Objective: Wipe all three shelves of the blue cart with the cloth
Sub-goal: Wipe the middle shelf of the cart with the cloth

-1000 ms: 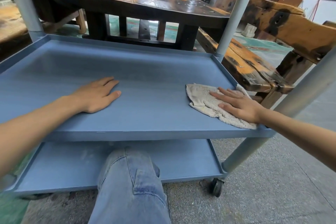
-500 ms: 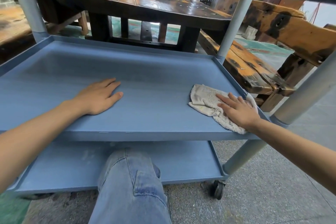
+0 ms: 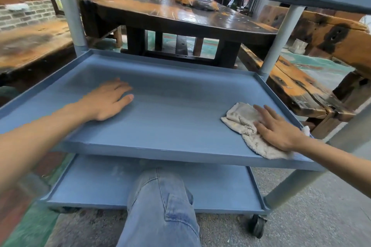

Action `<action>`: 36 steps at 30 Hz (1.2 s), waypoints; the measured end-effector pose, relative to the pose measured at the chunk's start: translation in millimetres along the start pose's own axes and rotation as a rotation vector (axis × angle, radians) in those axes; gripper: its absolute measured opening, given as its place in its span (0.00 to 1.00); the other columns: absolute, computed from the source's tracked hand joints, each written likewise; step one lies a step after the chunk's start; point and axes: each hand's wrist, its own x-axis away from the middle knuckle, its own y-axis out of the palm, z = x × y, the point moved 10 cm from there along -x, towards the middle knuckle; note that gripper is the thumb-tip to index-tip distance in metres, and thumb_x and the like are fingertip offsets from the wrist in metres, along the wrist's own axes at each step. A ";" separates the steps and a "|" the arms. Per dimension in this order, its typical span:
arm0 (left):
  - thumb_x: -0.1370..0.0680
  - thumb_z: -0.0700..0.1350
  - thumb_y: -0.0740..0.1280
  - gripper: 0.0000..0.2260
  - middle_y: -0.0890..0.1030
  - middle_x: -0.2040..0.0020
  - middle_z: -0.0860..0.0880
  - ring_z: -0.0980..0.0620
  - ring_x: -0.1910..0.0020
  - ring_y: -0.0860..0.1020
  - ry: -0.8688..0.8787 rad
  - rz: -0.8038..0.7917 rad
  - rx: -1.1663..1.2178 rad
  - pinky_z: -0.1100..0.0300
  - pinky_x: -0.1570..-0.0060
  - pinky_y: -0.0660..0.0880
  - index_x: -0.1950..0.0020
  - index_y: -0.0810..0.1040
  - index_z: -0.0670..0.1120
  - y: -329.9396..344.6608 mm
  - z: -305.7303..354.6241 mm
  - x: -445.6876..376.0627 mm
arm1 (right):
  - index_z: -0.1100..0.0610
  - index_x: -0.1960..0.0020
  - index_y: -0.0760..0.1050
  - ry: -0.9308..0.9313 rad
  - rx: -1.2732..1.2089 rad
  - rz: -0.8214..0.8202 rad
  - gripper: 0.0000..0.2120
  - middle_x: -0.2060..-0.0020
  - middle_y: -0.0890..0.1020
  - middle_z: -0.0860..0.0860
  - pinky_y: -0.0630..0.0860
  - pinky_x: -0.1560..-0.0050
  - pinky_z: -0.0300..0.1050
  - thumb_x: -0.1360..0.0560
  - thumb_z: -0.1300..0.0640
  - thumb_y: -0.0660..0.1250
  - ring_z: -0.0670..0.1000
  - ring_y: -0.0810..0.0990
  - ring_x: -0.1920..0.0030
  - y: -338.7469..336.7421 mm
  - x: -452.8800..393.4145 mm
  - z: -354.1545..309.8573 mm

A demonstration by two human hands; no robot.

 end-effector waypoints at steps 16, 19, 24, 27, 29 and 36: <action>0.22 0.67 0.56 0.36 0.70 0.31 0.36 0.33 0.36 0.73 -0.760 0.020 -0.022 0.44 0.44 0.73 0.22 0.57 0.47 -23.4 -196.0 83.0 | 0.26 0.25 0.38 -0.062 0.092 -0.041 0.34 0.17 0.42 0.46 0.40 0.20 0.60 0.32 0.29 0.28 0.54 0.41 0.17 30.1 -9.5 -35.4; 0.24 0.69 0.57 0.37 0.72 0.34 0.36 0.33 0.39 0.74 -0.770 0.049 -0.036 0.46 0.51 0.70 0.23 0.60 0.47 -25.2 -193.2 85.4 | 0.25 0.27 0.34 -0.031 0.095 -0.041 0.32 0.16 0.44 0.50 0.43 0.22 0.65 0.31 0.31 0.29 0.57 0.42 0.17 31.5 -9.7 -48.2; 0.25 0.71 0.57 0.42 0.71 0.33 0.35 0.33 0.36 0.72 -0.769 0.076 -0.117 0.45 0.47 0.70 0.19 0.55 0.47 -22.6 -184.5 86.2 | 0.26 0.23 0.36 0.029 0.082 -0.053 0.33 0.16 0.45 0.54 0.42 0.23 0.68 0.29 0.35 0.33 0.61 0.42 0.17 36.6 -10.3 -73.8; 0.25 0.71 0.57 0.42 0.71 0.34 0.35 0.33 0.37 0.71 -0.768 0.094 -0.147 0.45 0.46 0.69 0.19 0.55 0.46 -23.6 -182.3 86.8 | 0.29 0.21 0.37 0.067 0.062 -0.059 0.34 0.16 0.44 0.54 0.40 0.23 0.68 0.28 0.36 0.34 0.62 0.41 0.18 39.1 -11.6 -88.5; 0.25 0.71 0.56 0.42 0.71 0.34 0.35 0.33 0.37 0.71 -0.762 0.095 -0.156 0.46 0.46 0.69 0.19 0.54 0.46 -23.9 -180.5 87.1 | 0.31 0.20 0.37 0.083 0.054 -0.066 0.35 0.16 0.43 0.55 0.40 0.22 0.68 0.28 0.37 0.35 0.63 0.40 0.18 40.1 -10.6 -99.0; 0.35 0.81 0.48 0.54 0.72 0.30 0.37 0.35 0.36 0.74 -0.838 0.117 0.198 0.44 0.42 0.72 0.24 0.64 0.41 -30.8 -192.9 95.4 | 0.35 0.19 0.36 0.129 0.050 -0.061 0.32 0.17 0.41 0.59 0.36 0.23 0.69 0.23 0.38 0.37 0.68 0.38 0.19 48.2 -13.7 -150.4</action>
